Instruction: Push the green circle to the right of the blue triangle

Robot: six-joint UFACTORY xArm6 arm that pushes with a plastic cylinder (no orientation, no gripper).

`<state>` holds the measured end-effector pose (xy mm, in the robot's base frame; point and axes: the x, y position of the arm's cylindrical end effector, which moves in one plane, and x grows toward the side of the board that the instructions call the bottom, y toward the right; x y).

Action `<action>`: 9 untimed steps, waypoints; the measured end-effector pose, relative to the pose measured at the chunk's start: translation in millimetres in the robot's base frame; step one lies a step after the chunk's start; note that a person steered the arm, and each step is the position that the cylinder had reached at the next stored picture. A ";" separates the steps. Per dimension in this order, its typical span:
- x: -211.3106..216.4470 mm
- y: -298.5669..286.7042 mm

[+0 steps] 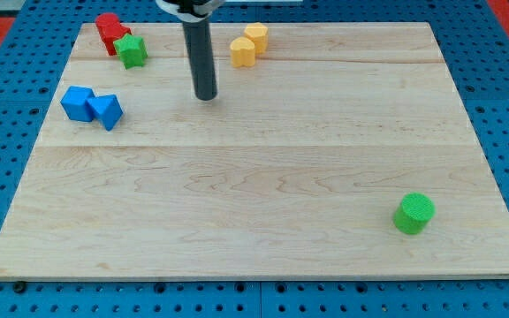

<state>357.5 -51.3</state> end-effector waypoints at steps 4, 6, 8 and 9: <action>145.0 322.5; 192.9 190.5; 226.9 83.5; 200.2 24.5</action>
<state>557.8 -26.8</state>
